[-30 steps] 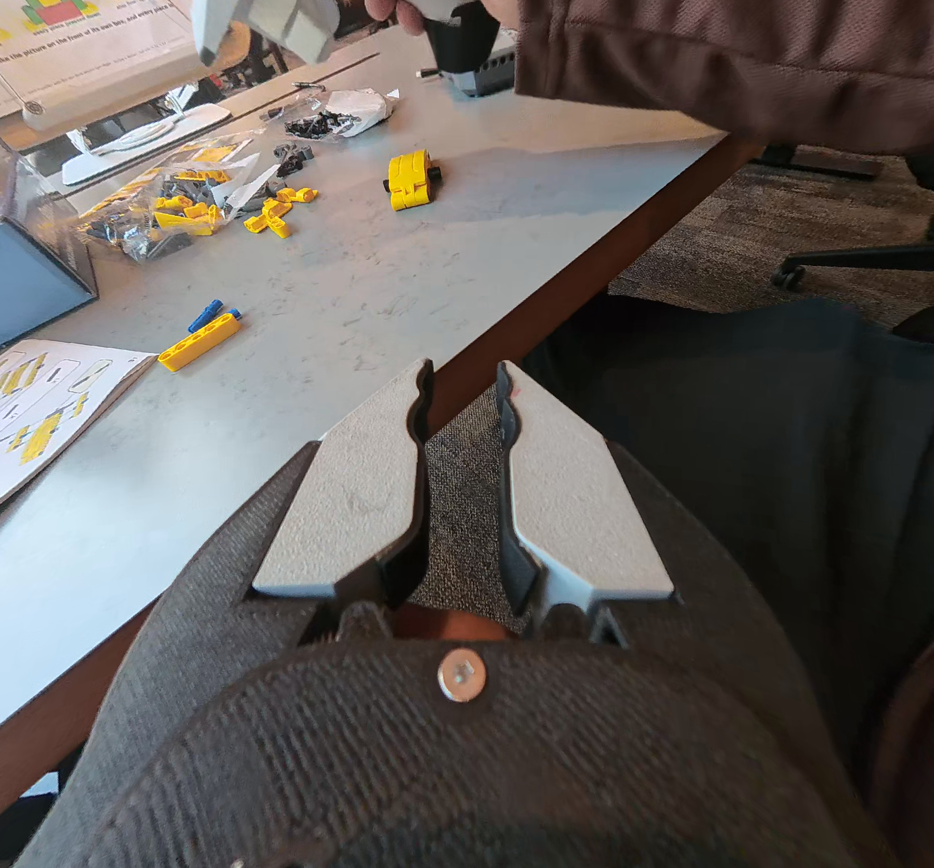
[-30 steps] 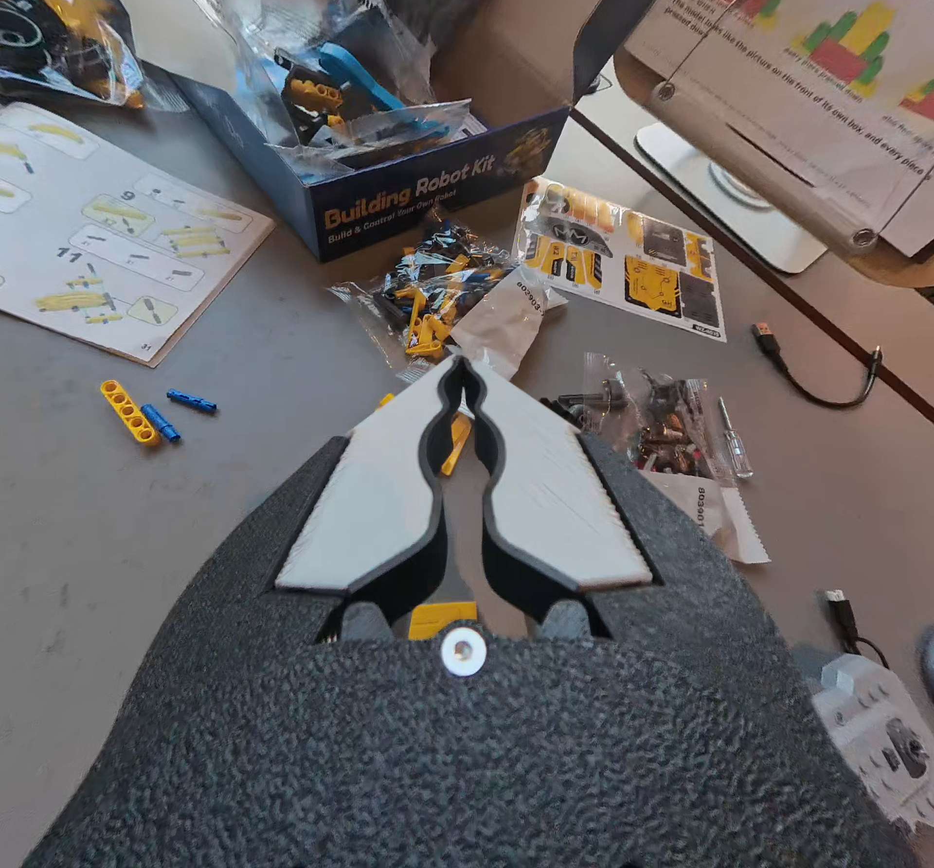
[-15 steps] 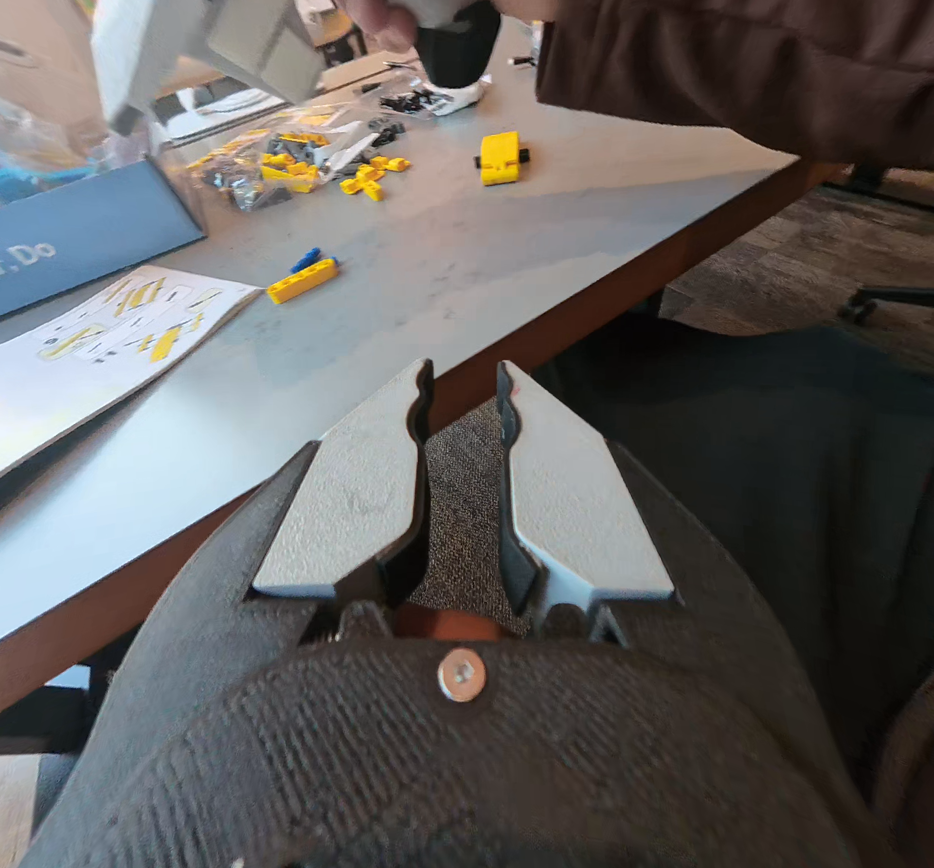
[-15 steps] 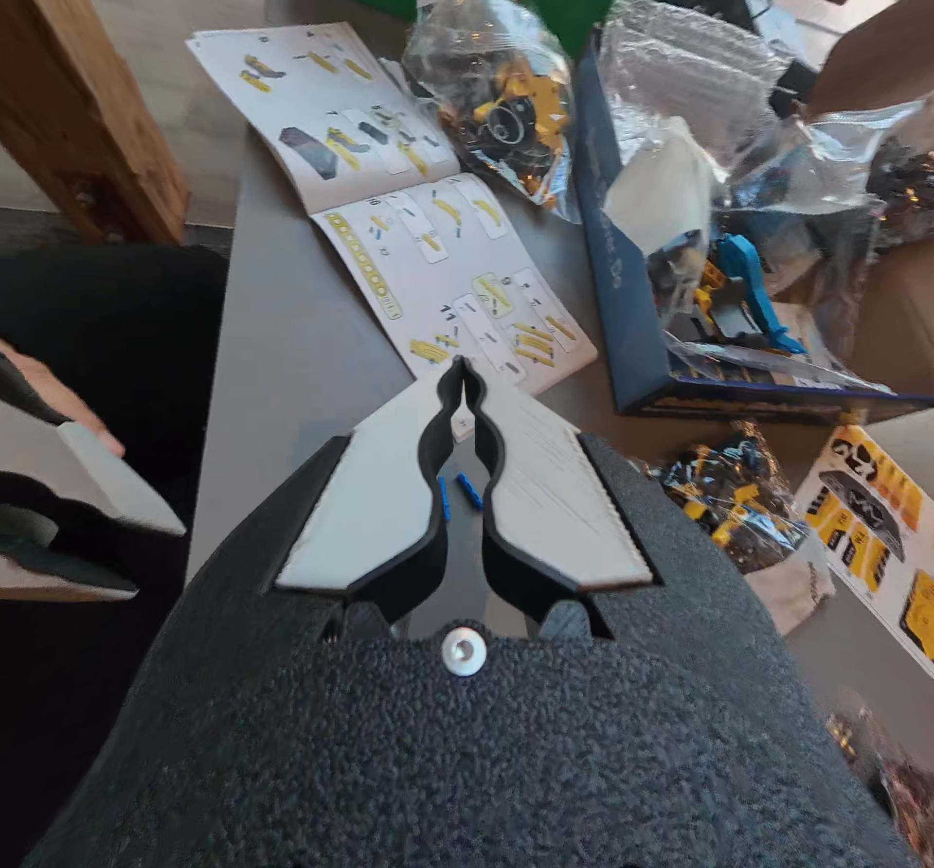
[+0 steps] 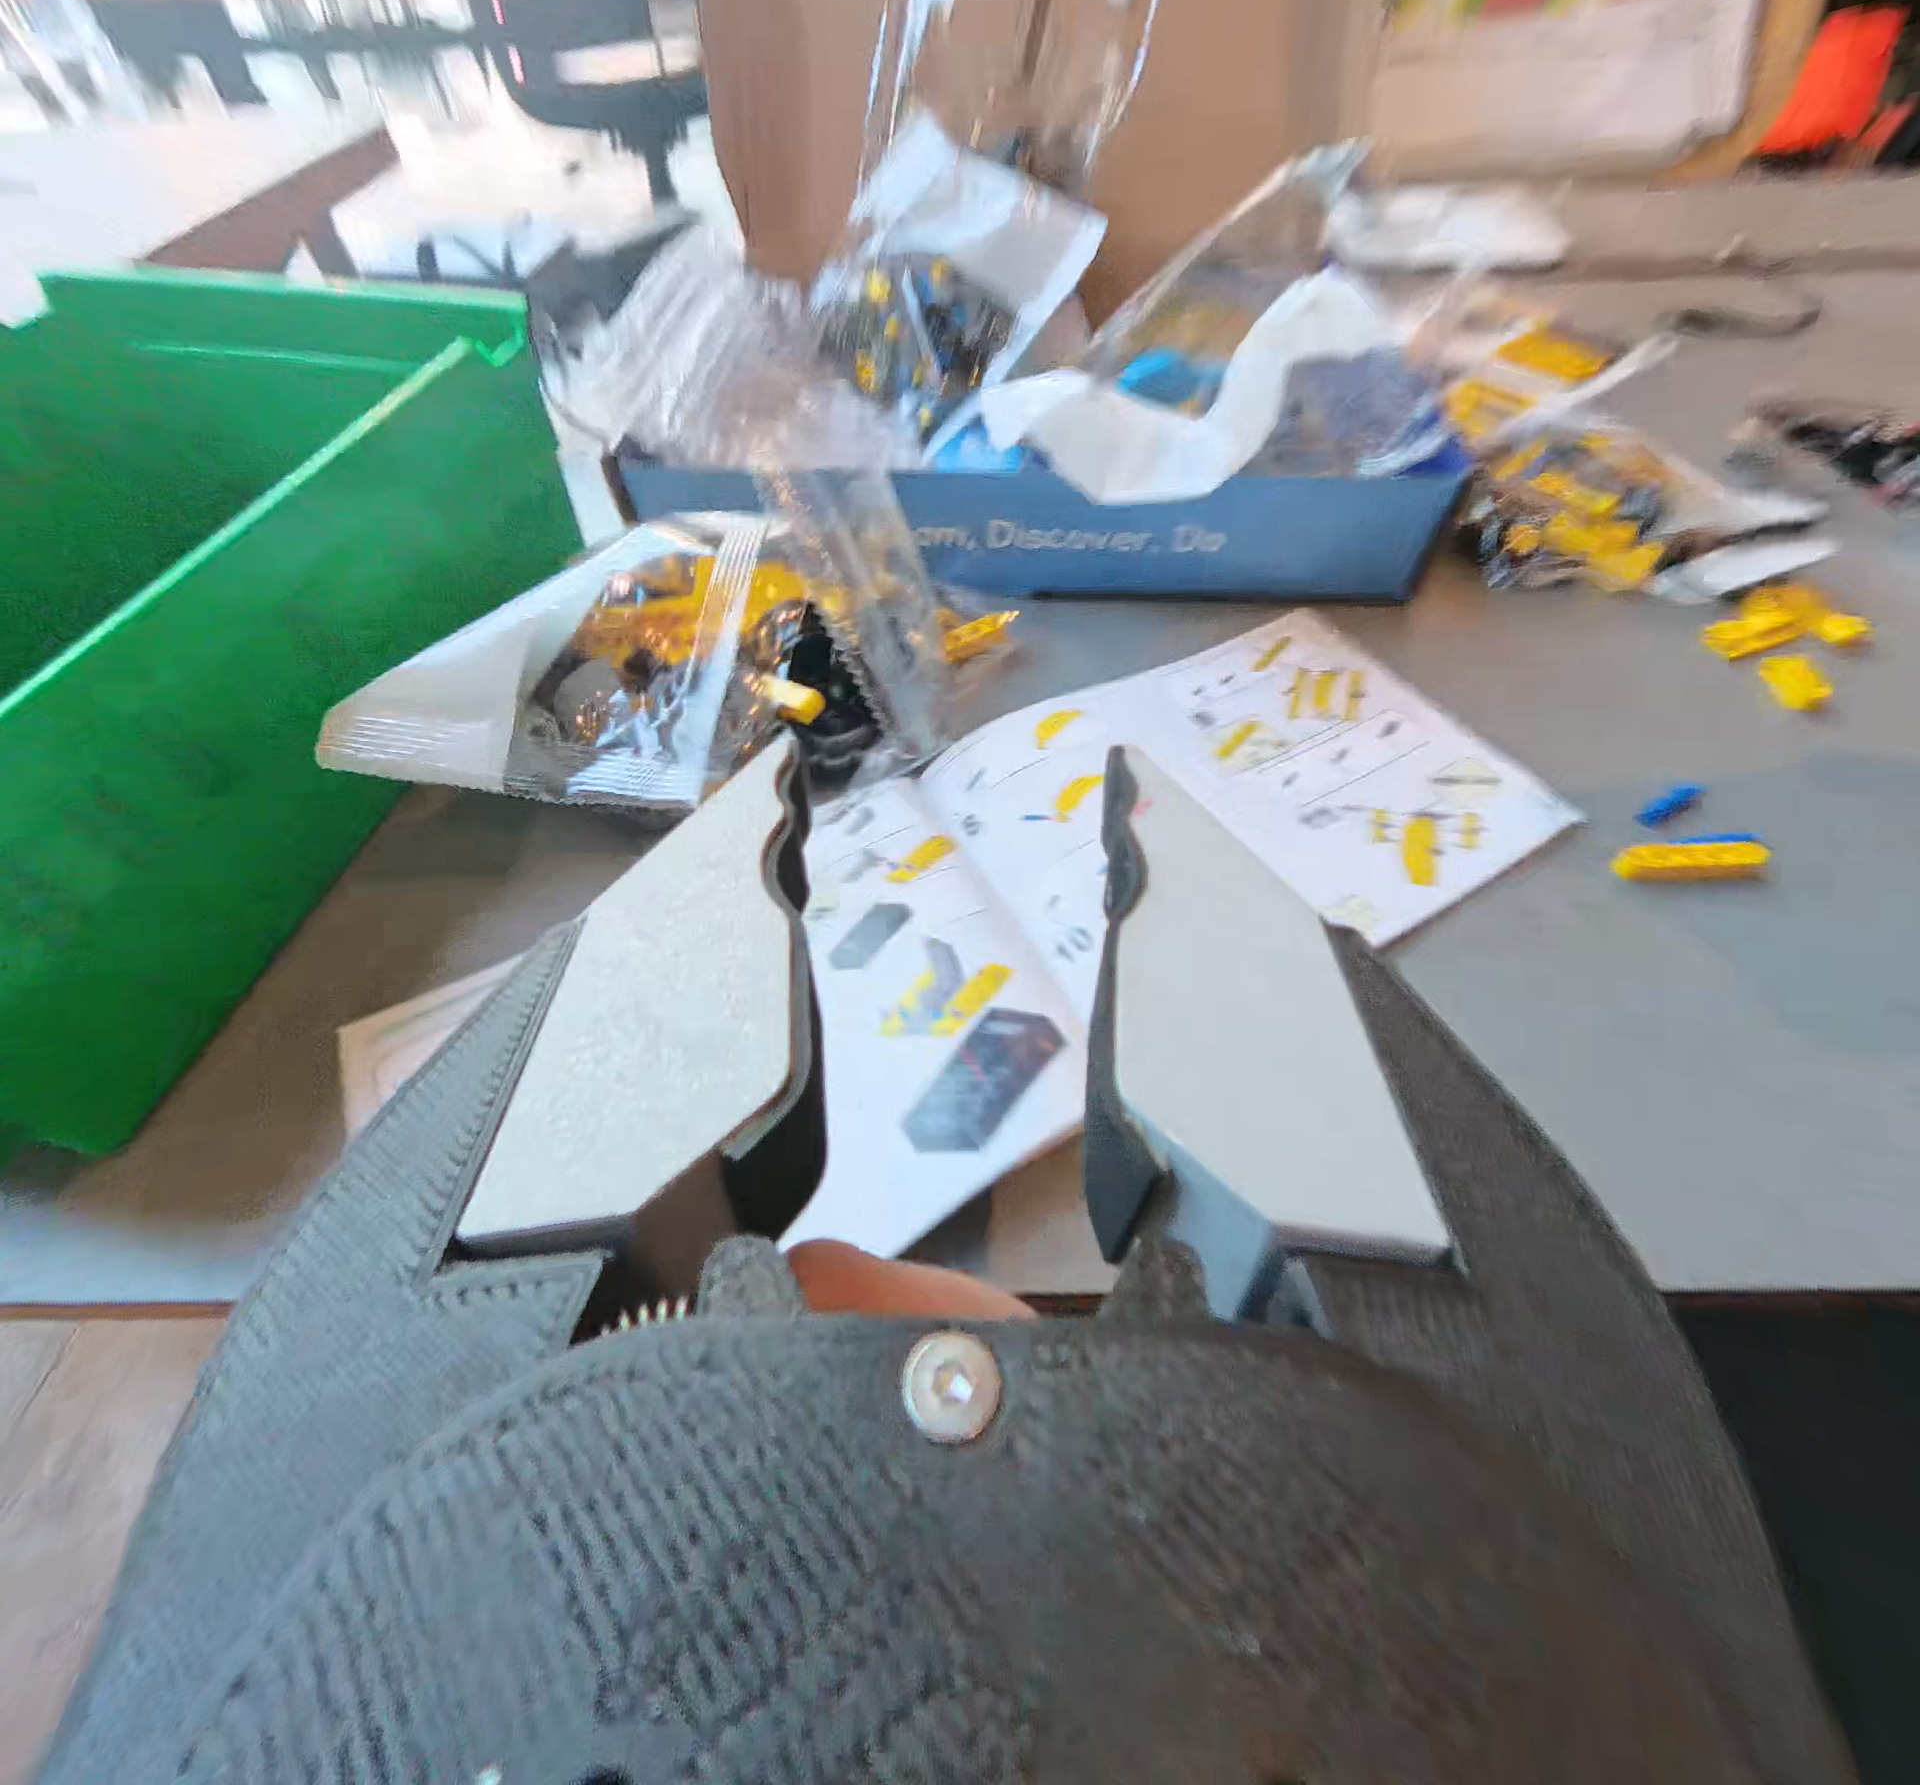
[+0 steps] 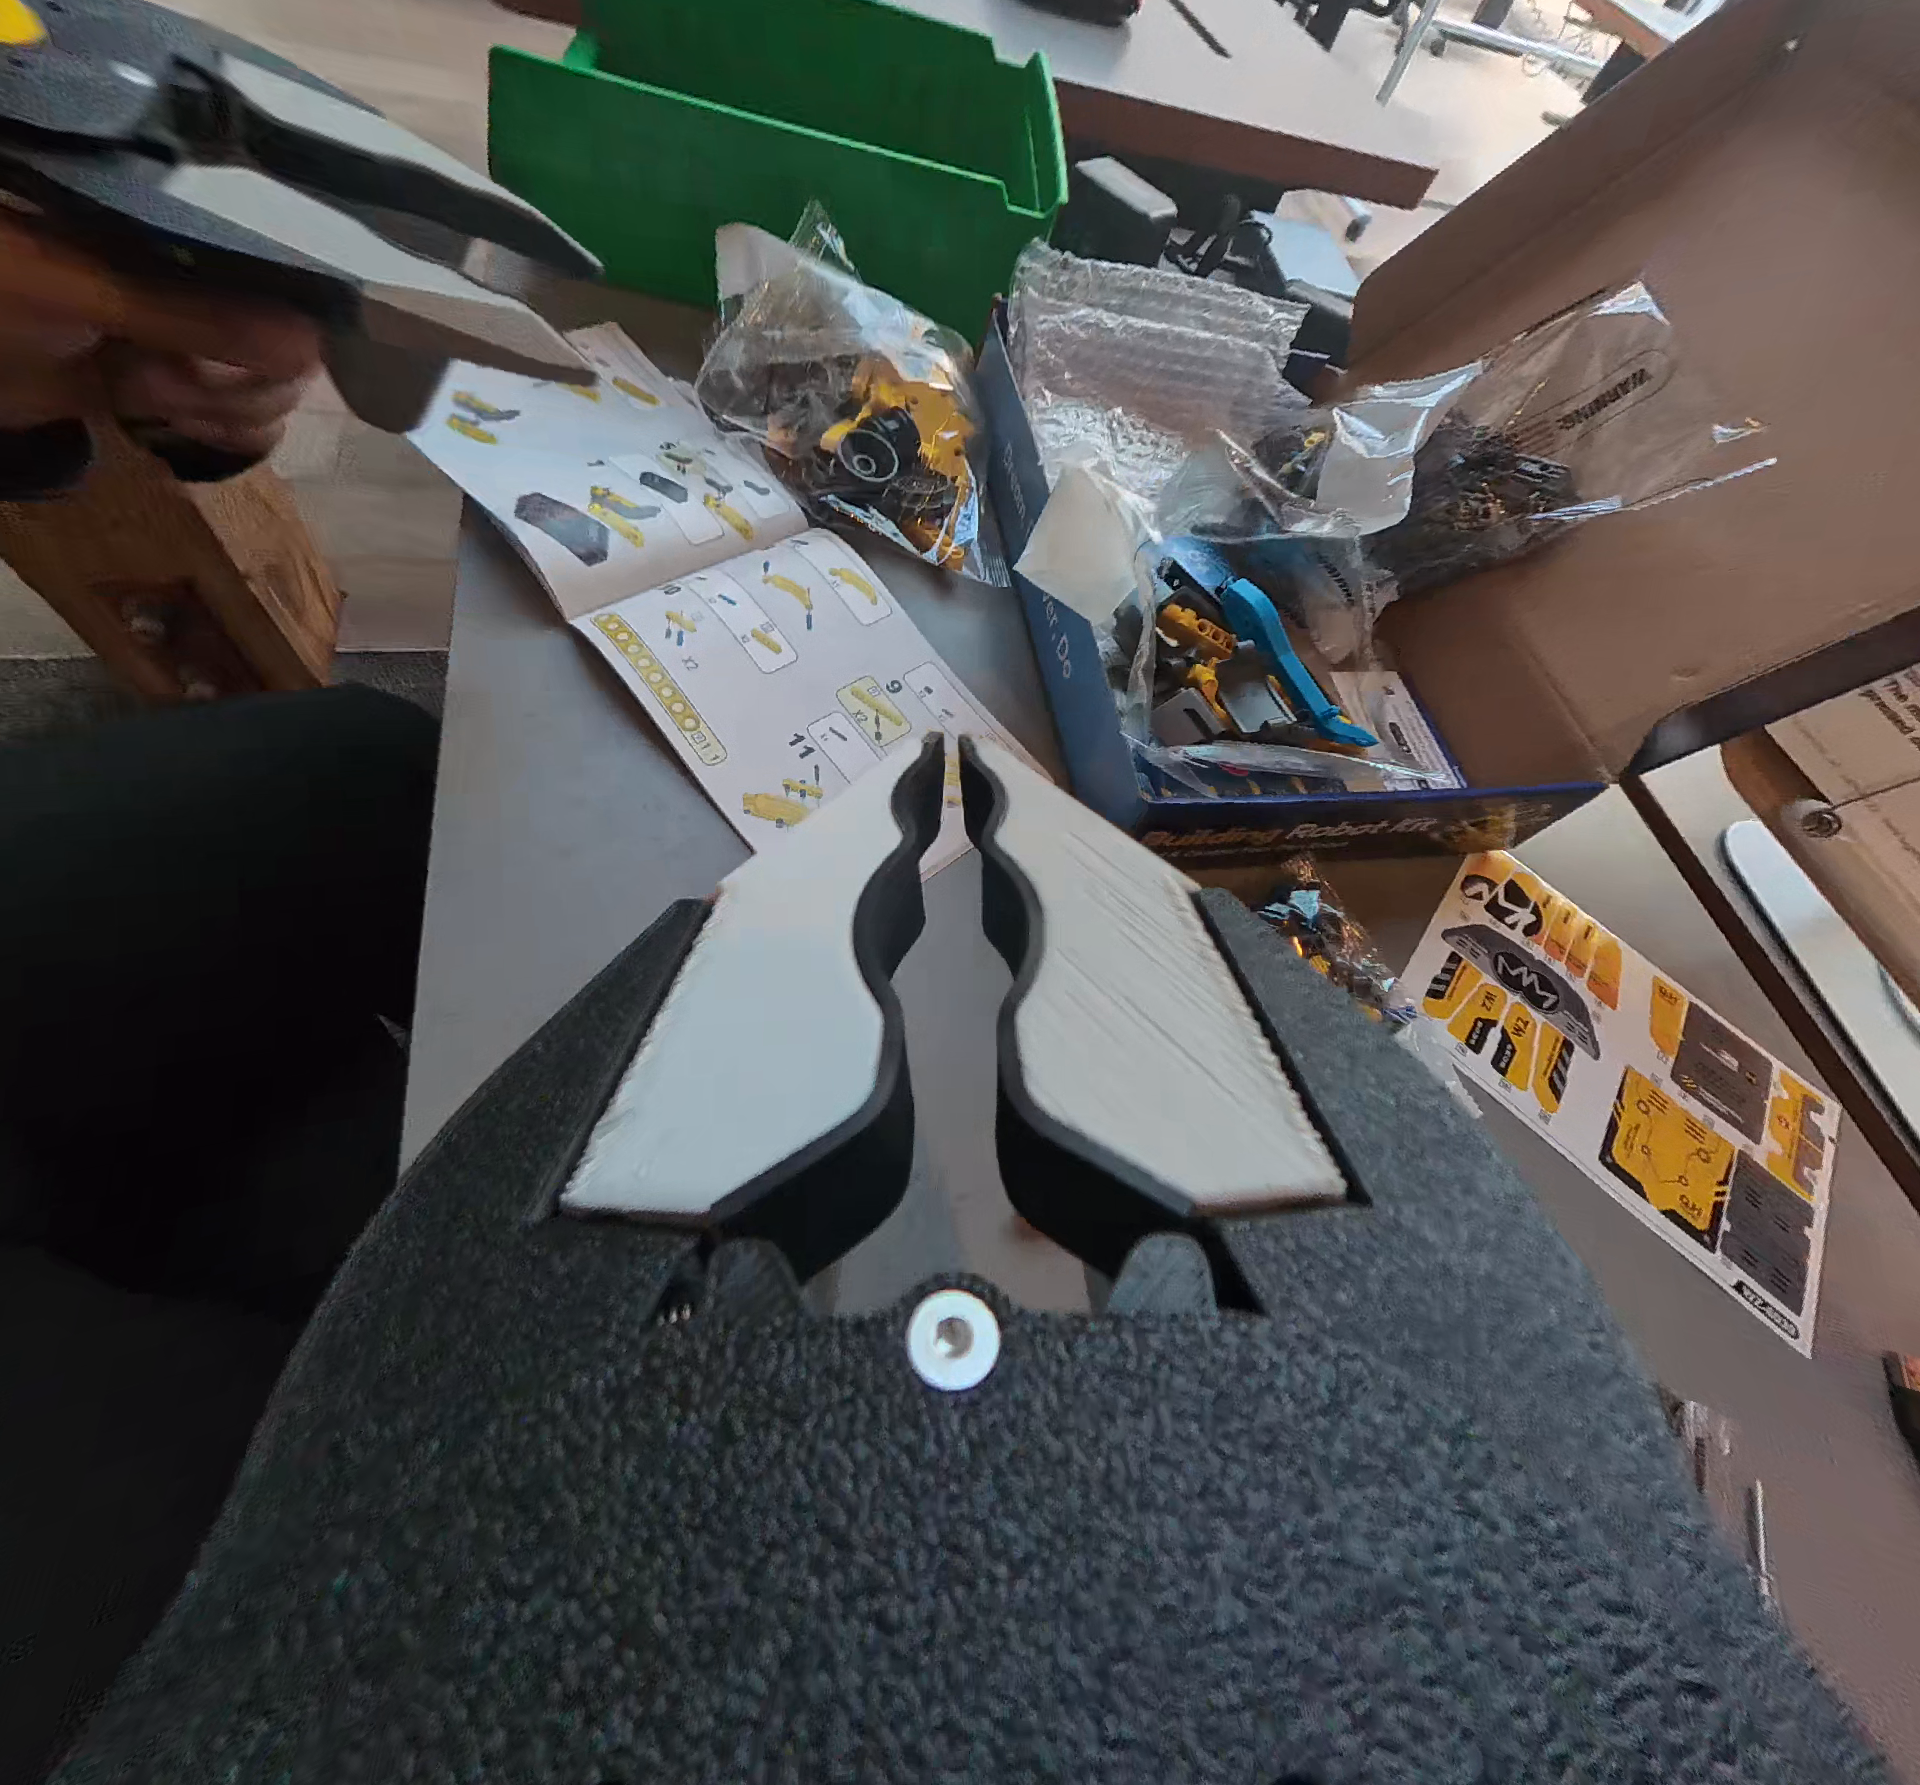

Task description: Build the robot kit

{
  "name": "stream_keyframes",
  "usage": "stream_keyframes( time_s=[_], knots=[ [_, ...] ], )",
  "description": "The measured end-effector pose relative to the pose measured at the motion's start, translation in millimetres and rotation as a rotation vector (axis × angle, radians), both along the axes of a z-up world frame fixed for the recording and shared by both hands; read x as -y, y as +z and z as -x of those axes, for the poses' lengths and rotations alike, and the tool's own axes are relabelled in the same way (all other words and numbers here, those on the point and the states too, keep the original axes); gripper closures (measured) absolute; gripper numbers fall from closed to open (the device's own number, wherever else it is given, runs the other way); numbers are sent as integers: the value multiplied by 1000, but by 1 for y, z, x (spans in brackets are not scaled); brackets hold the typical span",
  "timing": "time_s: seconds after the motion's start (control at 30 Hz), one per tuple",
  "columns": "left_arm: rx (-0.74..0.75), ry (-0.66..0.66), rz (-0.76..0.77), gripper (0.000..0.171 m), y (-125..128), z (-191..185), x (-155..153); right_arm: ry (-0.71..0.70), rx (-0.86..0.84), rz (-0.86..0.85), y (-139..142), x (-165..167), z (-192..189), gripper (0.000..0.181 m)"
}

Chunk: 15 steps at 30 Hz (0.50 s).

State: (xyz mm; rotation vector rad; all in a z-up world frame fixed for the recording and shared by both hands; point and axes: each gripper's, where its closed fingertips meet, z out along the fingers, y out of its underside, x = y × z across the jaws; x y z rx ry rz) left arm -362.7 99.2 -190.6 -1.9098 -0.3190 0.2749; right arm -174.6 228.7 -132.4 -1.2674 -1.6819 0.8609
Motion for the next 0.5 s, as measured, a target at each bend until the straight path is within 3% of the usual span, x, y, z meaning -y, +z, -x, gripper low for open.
stream_keyframes(
  time_s=[0.1,0.17,0.2,0.37,0.5],
  knots=[
    [18,-16,249,128,-37,27,-22,-9,-21,-2,10,-3,-9,179],
    [-7,-27,324,171,-51,36,-33,-18,-27,-20,15,-5,-13,178],
    [-15,-30,334,171,-52,40,-37,-17,-29,-29,18,-4,-16,178],
    [-60,-46,321,171,-15,43,-47,-19,-36,-60,25,-7,-30,178],
    [-41,-103,262,171,18,20,-49,-16,-26,-34,23,-10,-38,178]
  ],
)
